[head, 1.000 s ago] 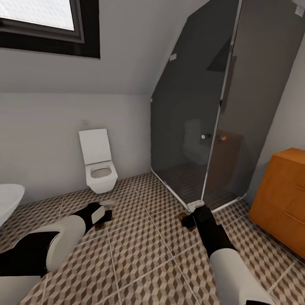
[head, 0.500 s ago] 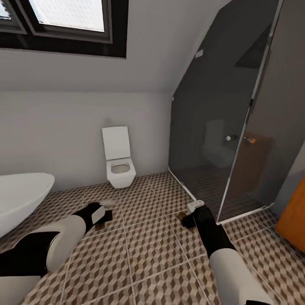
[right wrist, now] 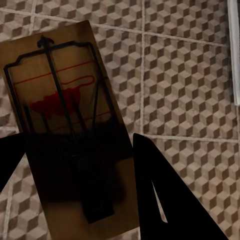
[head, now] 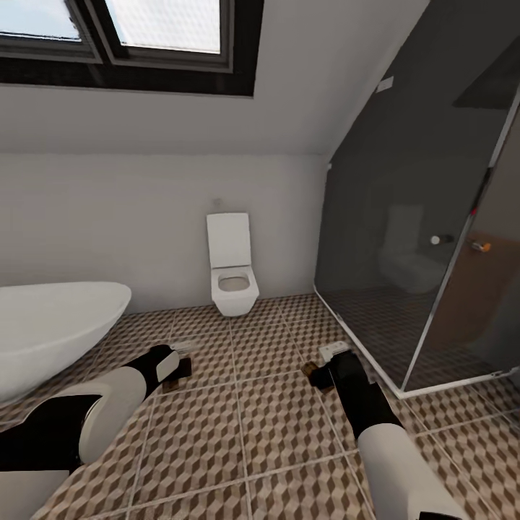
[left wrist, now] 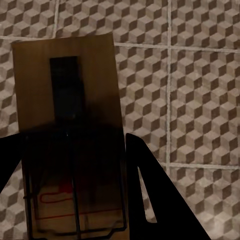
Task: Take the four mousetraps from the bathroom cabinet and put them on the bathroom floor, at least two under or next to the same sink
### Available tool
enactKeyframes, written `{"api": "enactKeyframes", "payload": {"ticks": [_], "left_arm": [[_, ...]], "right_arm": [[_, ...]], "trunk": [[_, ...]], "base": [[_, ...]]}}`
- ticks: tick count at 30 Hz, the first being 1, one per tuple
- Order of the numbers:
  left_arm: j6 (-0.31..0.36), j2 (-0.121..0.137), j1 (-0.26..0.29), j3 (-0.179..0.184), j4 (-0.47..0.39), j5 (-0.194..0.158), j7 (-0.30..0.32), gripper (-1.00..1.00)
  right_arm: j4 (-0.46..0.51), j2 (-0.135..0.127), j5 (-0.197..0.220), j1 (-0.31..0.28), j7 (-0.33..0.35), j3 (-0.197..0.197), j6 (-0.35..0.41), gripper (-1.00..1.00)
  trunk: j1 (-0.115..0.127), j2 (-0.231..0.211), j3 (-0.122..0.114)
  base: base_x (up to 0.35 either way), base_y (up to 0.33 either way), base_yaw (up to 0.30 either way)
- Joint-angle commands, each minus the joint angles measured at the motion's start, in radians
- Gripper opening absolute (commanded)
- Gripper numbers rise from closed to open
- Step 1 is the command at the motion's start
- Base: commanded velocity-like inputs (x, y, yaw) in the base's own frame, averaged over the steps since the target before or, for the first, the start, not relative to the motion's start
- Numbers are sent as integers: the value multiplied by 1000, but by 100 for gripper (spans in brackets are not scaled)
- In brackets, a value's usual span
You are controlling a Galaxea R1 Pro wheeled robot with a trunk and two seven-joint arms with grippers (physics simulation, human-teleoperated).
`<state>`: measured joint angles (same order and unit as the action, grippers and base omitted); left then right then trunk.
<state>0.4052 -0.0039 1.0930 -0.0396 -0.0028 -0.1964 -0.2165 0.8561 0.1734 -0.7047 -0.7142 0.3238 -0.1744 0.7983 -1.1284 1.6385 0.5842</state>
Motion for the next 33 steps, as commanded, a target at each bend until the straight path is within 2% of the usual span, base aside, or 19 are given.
{"api": "enactKeyframes", "payload": {"ticks": [1, 27, 33], "left_arm": [[3, 0, 1, -3, 0, -4, -5, -100], [12, 1, 1, -3, 0, -2, -3, -100], [8, 0, 1, -3, -1, -2, -3, -100]], "right_arm": [[1, 1, -11, -1, 4, -4, 1, -100], [3, 0, -9, -1, 7, -9, 2, -100], [2, -2, -9, -1, 11, -9, -1, -100]], "trunk": [[0, 1, 1], [0, 1, 2], [0, 1, 2]], "base": [[108, 0, 93], [299, 0, 10], [303, 0, 160]]}}
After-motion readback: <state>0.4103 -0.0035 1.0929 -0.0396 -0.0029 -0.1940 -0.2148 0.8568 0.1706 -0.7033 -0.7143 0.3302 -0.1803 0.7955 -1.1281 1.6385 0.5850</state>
